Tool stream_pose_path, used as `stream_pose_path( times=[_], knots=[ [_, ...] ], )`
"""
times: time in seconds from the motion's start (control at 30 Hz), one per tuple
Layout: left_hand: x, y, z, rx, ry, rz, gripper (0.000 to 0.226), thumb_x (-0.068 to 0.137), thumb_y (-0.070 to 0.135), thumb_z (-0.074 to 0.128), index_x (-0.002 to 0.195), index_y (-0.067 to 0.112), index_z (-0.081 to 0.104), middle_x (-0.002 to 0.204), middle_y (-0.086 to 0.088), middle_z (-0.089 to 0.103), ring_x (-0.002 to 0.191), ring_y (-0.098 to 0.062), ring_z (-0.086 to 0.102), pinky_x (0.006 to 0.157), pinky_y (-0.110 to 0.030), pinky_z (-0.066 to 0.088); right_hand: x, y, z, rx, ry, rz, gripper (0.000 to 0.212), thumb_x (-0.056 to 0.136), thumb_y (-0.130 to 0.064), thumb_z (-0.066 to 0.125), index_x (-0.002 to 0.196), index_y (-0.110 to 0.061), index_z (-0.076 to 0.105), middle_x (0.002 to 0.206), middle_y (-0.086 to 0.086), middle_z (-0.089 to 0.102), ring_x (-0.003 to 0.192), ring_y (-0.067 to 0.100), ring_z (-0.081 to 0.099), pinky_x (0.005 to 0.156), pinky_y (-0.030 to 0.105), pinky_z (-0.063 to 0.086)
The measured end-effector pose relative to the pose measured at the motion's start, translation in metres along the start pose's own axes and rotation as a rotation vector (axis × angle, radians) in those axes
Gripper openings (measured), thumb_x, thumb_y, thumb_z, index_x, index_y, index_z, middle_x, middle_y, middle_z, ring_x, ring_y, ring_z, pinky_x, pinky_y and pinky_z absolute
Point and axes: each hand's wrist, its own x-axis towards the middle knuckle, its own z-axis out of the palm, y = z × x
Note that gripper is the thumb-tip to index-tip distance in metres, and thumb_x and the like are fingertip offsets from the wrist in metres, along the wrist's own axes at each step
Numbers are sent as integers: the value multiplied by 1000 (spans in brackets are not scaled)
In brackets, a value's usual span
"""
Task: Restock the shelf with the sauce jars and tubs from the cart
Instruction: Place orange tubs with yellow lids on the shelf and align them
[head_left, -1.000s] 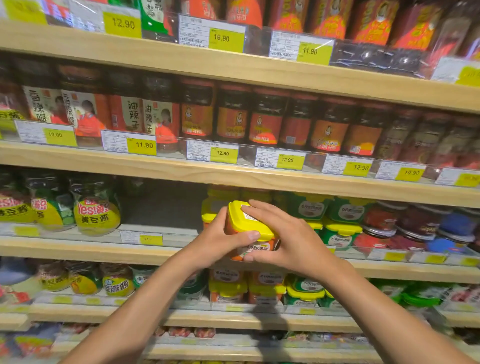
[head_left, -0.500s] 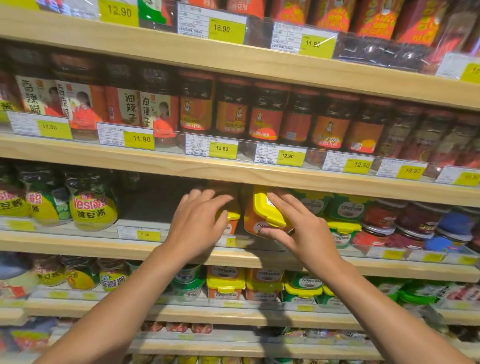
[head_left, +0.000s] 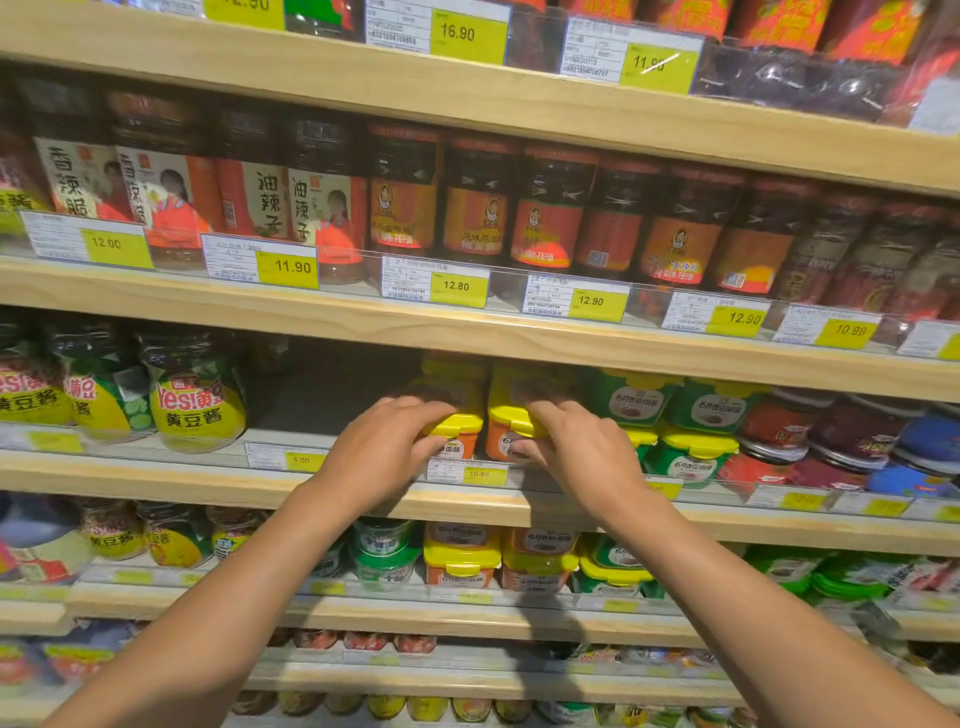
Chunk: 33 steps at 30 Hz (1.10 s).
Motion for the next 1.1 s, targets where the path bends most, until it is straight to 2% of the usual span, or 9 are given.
stream_pose_path(
  times=[0.2,0.43,0.57,0.7,0.83,0.9,0.97,1.03,1.1],
  knots=[
    [1,-2,3,-26,15,9,42,99,36,59,141,33,55,126,8,64,116,-18,54,92,-35,46,-2,3,15,21,-42,9,36,97,-46,53,126,-26,53,111,3,65,89,29,67,68,38,54],
    [7,7,9,-6,15,12,39,100,35,58,139,31,57,121,3,67,110,-24,59,86,-39,50,-6,12,14,-15,-25,26,32,96,-41,55,126,-31,51,110,1,64,86,32,68,62,41,56],
    [11,13,13,-6,-9,-15,38,101,35,57,139,29,57,120,0,68,111,-26,59,86,-40,51,-11,12,14,-27,-17,36,38,96,-46,54,132,-32,48,114,0,62,85,31,68,61,40,56],
    [9,15,17,-1,-9,-34,41,101,34,55,142,27,54,122,1,65,113,-23,57,87,-35,48,-16,13,15,-36,-18,44,41,97,-49,50,134,-32,42,117,1,57,84,30,67,59,37,55],
    [6,20,23,47,7,-49,45,101,38,54,144,27,49,117,2,60,109,-21,53,85,-33,46,-23,21,16,29,-33,51,47,96,-49,51,137,-33,34,123,1,49,86,28,65,61,36,54],
    [1,23,26,88,32,-35,48,100,43,53,145,28,45,116,3,57,109,-21,51,90,-36,46,-28,24,17,79,-31,29,55,95,-49,51,142,-31,30,128,1,45,90,25,64,60,34,51],
    [-5,28,29,123,70,-9,52,98,47,54,146,29,43,119,3,54,113,-23,49,97,-40,45,-35,28,17,153,-21,9,64,94,-49,53,147,-28,24,139,0,38,103,23,61,65,33,52],
    [-11,36,33,155,105,6,56,98,48,55,149,31,40,132,0,51,126,-26,46,109,-44,38,-45,34,15,224,-8,1,72,94,-48,54,152,-25,18,151,0,29,123,21,51,83,35,53],
    [-18,48,39,185,117,15,63,97,51,55,154,34,34,148,-3,43,141,-30,36,119,-47,28,-57,43,14,242,3,-19,76,94,-48,54,155,-24,14,158,-1,21,138,21,35,104,37,44]
  ],
)
